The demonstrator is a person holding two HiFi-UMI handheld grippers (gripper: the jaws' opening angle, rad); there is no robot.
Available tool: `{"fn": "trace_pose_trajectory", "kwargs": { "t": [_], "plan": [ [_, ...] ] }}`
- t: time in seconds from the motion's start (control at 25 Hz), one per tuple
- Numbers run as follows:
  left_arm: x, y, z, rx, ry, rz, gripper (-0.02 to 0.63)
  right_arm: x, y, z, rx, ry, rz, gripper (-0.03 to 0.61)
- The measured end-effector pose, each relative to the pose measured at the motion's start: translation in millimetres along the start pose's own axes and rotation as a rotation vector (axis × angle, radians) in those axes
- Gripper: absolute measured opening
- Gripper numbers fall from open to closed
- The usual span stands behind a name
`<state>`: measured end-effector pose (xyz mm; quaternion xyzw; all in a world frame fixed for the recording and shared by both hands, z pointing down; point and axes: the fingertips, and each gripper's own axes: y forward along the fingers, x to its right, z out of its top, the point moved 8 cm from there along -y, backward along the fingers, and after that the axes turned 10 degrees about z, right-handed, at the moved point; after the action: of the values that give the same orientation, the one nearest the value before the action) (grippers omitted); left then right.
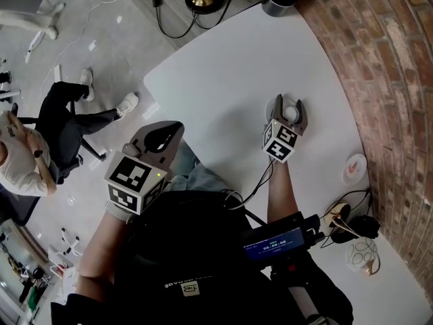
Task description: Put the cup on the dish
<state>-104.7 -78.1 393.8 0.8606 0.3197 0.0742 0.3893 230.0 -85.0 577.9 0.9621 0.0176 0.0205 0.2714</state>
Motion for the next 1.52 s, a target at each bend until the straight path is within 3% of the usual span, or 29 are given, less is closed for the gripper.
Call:
{"fn": "trace_pose_trajectory", "kwargs": {
  "t": [0.52,1.52],
  "plan": [
    [3,-2,-4,0.001,0.005,0.004,0.005,-1,-2,-5,-0.013,0.002,0.009,0.252],
    [9,-17,-6,0.030,0.032,-0.010,0.005,-4,-32,21,0.072,-0.005,-0.005,0.270]
  ]
}}
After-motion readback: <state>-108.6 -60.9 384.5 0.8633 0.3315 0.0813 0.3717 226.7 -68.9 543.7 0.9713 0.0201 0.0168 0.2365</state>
